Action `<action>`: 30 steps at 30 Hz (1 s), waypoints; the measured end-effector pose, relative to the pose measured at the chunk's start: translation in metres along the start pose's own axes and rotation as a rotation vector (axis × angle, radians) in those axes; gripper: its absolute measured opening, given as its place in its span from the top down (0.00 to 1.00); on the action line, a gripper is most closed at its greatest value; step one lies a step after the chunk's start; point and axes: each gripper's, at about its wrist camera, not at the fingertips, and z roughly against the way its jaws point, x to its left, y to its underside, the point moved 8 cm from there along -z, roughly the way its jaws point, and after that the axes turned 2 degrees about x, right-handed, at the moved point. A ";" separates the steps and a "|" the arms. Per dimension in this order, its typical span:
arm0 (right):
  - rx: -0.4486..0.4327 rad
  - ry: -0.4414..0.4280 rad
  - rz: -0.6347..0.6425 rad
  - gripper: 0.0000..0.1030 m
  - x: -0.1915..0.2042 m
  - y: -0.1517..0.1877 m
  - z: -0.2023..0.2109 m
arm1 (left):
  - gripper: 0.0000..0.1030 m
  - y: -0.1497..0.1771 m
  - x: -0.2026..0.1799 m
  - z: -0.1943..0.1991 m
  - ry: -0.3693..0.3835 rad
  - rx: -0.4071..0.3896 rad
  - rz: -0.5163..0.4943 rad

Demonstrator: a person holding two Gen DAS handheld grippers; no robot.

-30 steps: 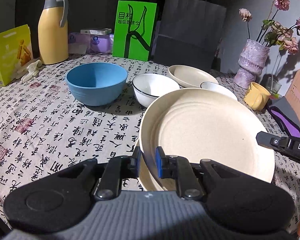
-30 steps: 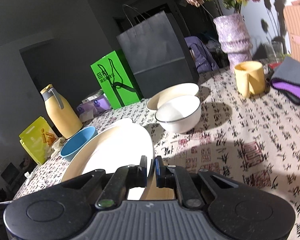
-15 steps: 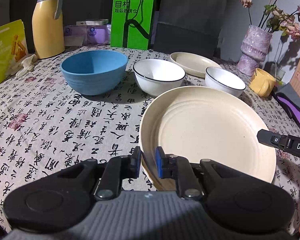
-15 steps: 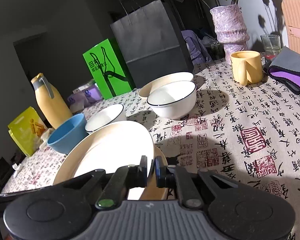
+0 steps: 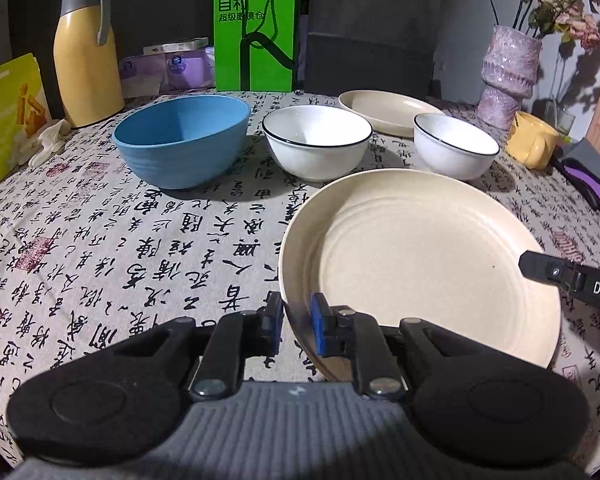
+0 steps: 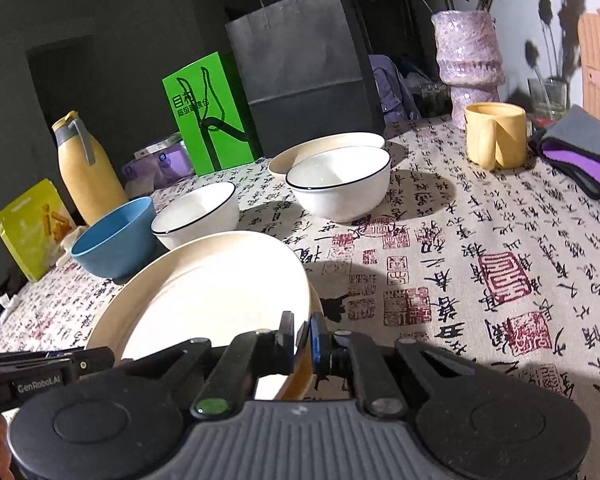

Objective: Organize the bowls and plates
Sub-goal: 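Lower the held cream plate onto the first cream plate with both grippers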

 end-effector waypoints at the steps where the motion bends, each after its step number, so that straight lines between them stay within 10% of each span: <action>1: 0.000 0.005 0.006 0.92 0.001 0.000 0.000 | 0.85 0.000 0.000 0.000 -0.004 0.000 -0.006; 30: 0.001 0.171 0.262 0.89 0.018 0.013 -0.002 | 0.85 0.005 -0.005 -0.001 -0.046 -0.032 -0.072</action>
